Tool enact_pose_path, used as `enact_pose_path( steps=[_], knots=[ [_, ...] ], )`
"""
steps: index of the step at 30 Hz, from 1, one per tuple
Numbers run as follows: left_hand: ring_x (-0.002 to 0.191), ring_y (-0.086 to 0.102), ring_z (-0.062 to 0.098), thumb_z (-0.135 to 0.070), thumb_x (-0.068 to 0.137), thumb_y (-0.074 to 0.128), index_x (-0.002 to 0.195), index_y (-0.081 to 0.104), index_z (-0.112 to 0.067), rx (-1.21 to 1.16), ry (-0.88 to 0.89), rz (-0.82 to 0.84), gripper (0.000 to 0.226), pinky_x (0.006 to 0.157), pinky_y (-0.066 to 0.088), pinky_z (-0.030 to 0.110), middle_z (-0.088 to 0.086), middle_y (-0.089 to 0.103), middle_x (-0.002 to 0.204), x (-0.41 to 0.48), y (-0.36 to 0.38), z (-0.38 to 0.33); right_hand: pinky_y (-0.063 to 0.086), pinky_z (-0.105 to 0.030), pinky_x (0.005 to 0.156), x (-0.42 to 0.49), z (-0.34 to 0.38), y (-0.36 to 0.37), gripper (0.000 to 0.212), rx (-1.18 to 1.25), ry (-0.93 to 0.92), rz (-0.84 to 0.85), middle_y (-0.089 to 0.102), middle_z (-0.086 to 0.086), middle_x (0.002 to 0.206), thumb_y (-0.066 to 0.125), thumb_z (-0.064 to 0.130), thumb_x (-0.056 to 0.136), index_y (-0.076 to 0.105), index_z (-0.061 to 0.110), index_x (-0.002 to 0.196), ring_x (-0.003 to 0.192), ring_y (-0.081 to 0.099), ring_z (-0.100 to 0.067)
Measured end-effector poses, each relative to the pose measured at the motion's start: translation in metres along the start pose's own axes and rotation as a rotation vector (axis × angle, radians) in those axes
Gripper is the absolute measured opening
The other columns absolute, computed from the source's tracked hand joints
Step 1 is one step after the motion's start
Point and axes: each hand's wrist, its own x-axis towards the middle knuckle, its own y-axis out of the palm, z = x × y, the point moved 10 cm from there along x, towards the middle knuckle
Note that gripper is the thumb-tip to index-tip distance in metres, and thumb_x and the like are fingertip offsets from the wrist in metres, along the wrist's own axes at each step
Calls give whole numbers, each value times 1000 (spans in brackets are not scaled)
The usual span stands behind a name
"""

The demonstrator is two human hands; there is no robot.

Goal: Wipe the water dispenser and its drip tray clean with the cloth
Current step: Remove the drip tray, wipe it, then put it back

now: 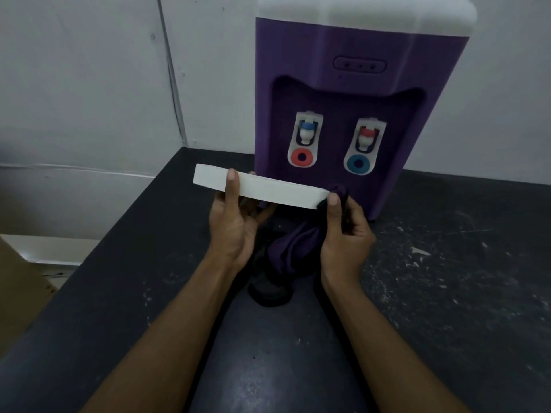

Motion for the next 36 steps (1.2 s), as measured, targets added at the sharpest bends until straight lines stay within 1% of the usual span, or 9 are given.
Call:
enact_pose_path(
  steps=[3,11,14,17,21,25,29,33,36],
  knots=[
    [120,65,33,-37,95,63,133,47,-3,-3,-17,32,53,84,59,49,19,66,131,-5,6,9,48,-27,110,0,12,-1,38,-127,-153,5,68,8,131,66,36,99,70,18,132,128,60,-6],
    [112,70,25,-40,86,68,103,74,-15,90,35,-15,31,84,61,38,11,73,120,-13,6,16,20,-46,129,-25,18,48,44,-372,-348,308,44,8,160,56,24,105,52,18,148,159,15,-17],
    [112,70,25,-41,87,67,116,66,-8,73,44,-46,44,83,60,37,12,73,120,-10,1,11,11,-55,129,-29,23,60,45,-446,-464,430,43,0,161,55,16,106,49,13,150,159,17,-23],
    [117,67,29,-37,91,65,130,52,-3,26,48,-73,54,83,60,43,17,71,122,-6,-3,7,23,-50,128,-17,18,51,44,-406,-387,402,45,0,159,54,10,107,48,11,150,157,24,-18],
    [118,67,28,-36,86,70,117,60,-9,89,49,-61,42,85,60,44,14,71,122,-8,1,12,29,-44,126,-11,10,38,44,-334,-233,294,43,3,160,51,13,108,44,15,151,156,23,-11],
    [116,68,23,-39,86,70,123,64,-6,186,47,-29,50,90,57,30,9,73,121,-12,5,20,23,-51,127,-32,23,60,44,-426,-405,379,45,-4,159,55,11,106,48,6,149,157,24,-22],
    [120,66,23,-41,87,68,139,49,2,195,41,-54,70,100,54,33,10,71,126,-11,2,15,26,-59,124,-40,30,70,44,-464,-542,466,48,-9,157,58,6,103,52,3,146,156,27,-29],
    [114,69,25,-37,96,65,132,54,-3,115,16,-68,51,92,58,36,14,71,124,-10,-3,14,28,-55,125,-38,31,68,44,-492,-612,509,49,-6,156,60,2,102,54,4,145,155,31,-26],
    [116,68,30,-40,96,64,135,49,-2,49,8,-99,57,86,59,41,17,71,123,-8,-7,12,34,-48,124,-26,26,55,43,-430,-498,415,52,-3,153,60,2,103,54,8,145,152,36,-18]
  ],
)
